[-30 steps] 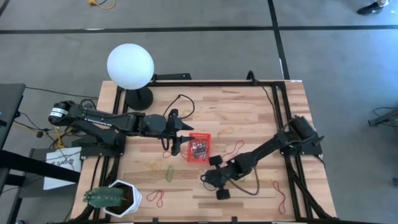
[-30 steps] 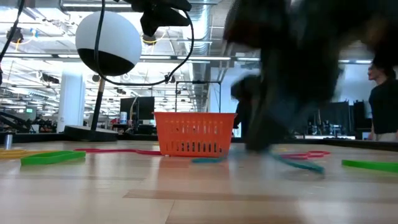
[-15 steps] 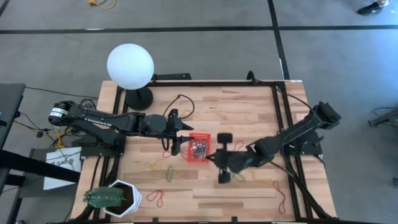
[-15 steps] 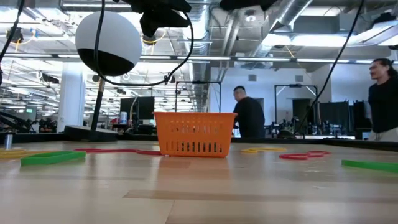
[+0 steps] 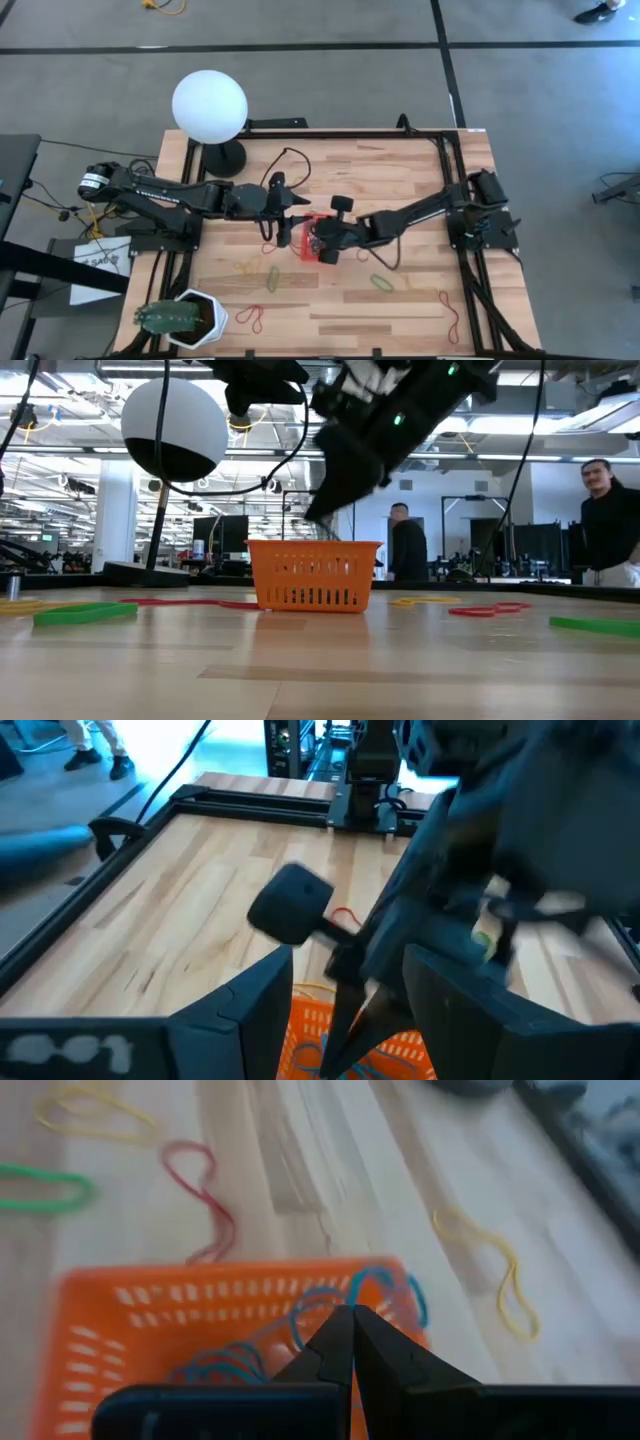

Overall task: Pick and place items into bin
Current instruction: Put the blue rubber band into the orange bin, then put the yellow rubber band into the orange bin

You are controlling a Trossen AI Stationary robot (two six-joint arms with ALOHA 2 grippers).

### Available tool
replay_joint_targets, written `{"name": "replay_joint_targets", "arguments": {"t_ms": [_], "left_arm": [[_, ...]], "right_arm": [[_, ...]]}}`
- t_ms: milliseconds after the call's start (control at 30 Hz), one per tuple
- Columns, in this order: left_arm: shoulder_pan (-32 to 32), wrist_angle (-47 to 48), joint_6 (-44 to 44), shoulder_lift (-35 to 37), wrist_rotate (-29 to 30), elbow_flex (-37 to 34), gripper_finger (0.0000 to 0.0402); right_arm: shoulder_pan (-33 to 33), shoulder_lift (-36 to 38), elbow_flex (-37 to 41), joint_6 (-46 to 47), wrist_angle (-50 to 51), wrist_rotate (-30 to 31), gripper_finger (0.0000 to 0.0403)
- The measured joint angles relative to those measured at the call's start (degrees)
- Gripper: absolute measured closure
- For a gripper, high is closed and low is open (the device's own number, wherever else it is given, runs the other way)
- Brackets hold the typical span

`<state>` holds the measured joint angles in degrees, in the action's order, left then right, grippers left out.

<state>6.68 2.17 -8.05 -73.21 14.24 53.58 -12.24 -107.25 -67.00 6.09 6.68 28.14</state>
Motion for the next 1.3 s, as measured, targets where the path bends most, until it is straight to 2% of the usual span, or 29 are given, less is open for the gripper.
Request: {"name": "replay_joint_targets", "arguments": {"t_ms": [267, 467, 733, 800, 967, 1100, 1300], "left_arm": [[0.0, 1.2, 0.5, 0.0, 0.1, 0.0, 0.0219], [0.0, 1.4, 0.5, 0.0, 0.1, 0.0, 0.0219], [0.0, 1.4, 0.4, 0.0, 0.1, 0.0, 0.0219], [0.0, 1.4, 0.4, 0.0, 0.1, 0.0, 0.0219], [0.0, 1.4, 0.2, 0.0, 0.1, 0.0, 0.0219], [0.0, 2.8, 0.2, 0.1, 0.1, 0.0, 0.0219], [0.0, 15.2, 1.0, 0.1, 0.8, 0.0, 0.0219]], "right_arm": [[0.4, -1.8, -0.9, 8.4, 1.0, -6.3, 0.0402], [-1.3, -1.8, -1.0, 9.0, 4.2, -13.2, 0.0402], [-1.5, -2.4, -1.0, 9.0, 4.4, -7.2, 0.0397], [-1.1, -2.4, -1.0, 9.0, 4.7, -7.9, 0.0387], [0.0, -2.4, -1.0, 9.0, 5.0, -14.1, 0.0342], [0.1, -2.4, -1.0, 8.9, 4.9, -14.6, 0.0308], [-0.1, -1.1, -1.0, 9.0, 3.7, -14.8, 0.0286]]}}
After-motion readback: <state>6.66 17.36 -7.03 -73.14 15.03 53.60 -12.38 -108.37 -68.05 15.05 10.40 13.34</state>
